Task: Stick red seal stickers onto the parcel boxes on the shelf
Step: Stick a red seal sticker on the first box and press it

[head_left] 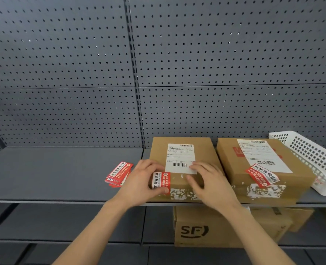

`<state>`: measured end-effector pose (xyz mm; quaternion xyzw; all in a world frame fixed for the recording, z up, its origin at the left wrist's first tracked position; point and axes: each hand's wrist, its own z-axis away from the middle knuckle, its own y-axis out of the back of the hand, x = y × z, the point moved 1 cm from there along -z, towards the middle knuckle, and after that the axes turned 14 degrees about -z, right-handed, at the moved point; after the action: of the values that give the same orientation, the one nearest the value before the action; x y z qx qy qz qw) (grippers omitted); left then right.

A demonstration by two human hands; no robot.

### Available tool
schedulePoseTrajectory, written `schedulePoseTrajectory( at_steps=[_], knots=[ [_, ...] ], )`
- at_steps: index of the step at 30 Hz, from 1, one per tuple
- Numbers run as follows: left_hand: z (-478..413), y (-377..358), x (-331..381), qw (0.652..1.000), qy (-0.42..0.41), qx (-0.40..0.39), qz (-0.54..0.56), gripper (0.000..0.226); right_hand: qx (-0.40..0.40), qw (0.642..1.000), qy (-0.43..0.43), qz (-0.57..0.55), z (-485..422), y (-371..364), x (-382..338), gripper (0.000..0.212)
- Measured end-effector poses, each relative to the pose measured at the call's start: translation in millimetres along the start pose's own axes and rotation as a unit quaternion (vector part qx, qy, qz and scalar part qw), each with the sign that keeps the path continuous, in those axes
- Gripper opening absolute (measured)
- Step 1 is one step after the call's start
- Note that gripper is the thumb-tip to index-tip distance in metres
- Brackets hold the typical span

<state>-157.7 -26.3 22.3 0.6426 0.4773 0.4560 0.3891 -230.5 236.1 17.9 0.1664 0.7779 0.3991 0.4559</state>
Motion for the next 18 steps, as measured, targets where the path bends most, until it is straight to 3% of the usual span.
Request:
schedulePoseTrajectory(
  at_steps=[2,5,11,18],
  knots=[
    [-3,2,-2,0.999,-0.005,-0.034,0.017,0.070,0.004,1.000,0.001,-0.004,-1,1,7,0.069],
    [-12,13,-8,0.994,0.010,-0.080,0.074,0.039,0.010,1.000,0.002,-0.003,-1,0,9,0.065],
    [-41,37,2,0.985,-0.035,-0.163,-0.031,0.067,0.016,1.000,-0.008,-0.006,0,-2,5,0.069],
    [-61,34,9,0.973,-0.119,-0.190,-0.051,0.060,0.019,1.000,-0.002,-0.001,-1,-4,5,0.062]
  ],
)
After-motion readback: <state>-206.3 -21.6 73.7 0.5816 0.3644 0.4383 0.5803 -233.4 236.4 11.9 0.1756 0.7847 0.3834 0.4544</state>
